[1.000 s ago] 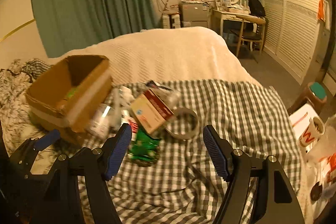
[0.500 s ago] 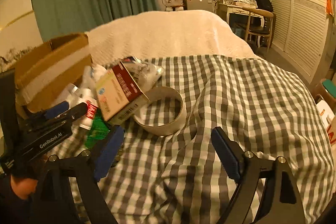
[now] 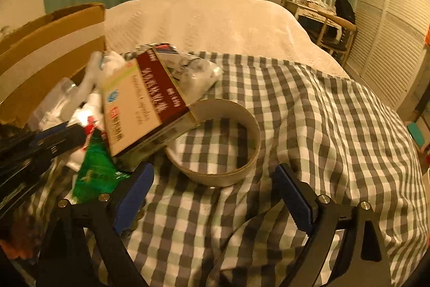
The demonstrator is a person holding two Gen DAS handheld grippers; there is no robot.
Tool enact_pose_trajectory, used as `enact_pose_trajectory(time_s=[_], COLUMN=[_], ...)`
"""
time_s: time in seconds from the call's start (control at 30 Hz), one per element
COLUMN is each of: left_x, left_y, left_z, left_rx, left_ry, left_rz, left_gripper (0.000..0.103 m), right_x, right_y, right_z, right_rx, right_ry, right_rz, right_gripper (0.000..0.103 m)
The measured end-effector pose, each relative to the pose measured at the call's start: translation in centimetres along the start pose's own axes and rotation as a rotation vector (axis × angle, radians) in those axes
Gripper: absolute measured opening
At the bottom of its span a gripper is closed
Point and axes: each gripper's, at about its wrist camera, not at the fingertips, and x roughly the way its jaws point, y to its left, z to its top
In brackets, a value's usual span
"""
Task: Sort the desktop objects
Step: 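Grasp the white tube with the left gripper while the right grasps the tape roll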
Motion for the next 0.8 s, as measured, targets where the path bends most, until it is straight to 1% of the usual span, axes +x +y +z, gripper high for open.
enact_pose_trajectory(time_s=[0.2, 0.27, 0.33, 0.37, 0.4, 0.43, 0.5, 0.6, 0.8], left_x=[1.3, 1.6, 1.6, 1.5, 1.4, 1.3, 0.9, 0.2, -2.4], left_y=[-0.7, -1.1, -1.4, -1.4, -1.7, -1.9, -2.1, -2.0, -2.2], left_z=[0.1, 0.2, 0.3, 0.4, 0.4, 0.5, 0.6, 1.1, 2.7], left_rx=[0.009, 0.016, 0.03, 0.037, 0.05, 0.063, 0.068, 0.068, 0.074], left_ry=[0.02, 0.025, 0.033, 0.03, 0.03, 0.029, 0.021, 0.009, -0.055], left_rz=[-0.038, -0.041, -0.039, -0.038, -0.04, -0.036, -0.035, -0.033, -0.015], left_gripper=[0.011, 0.011, 0.011, 0.01, 0.01, 0.009, 0.008, 0.007, 0.007], right_x=[2.2, 2.9, 3.1, 3.1, 2.8, 2.5, 2.0, 0.8, -2.4], right_y=[-0.2, -0.1, 0.0, 0.0, 0.1, 0.1, 0.3, 0.3, 0.9], right_z=[0.7, 0.8, 0.8, 0.7, 0.6, 0.5, 0.5, 0.3, 0.2], right_rx=[0.005, -0.011, -0.015, -0.016, -0.018, -0.021, -0.03, -0.025, -0.032], right_ry=[0.043, 0.069, 0.072, 0.069, 0.056, 0.049, 0.042, 0.023, 0.003], right_rz=[0.001, -0.015, -0.028, -0.032, -0.035, -0.031, -0.067, -0.077, -0.095], right_gripper=[0.093, 0.094, 0.094, 0.092, 0.089, 0.079, 0.079, 0.079, 0.077])
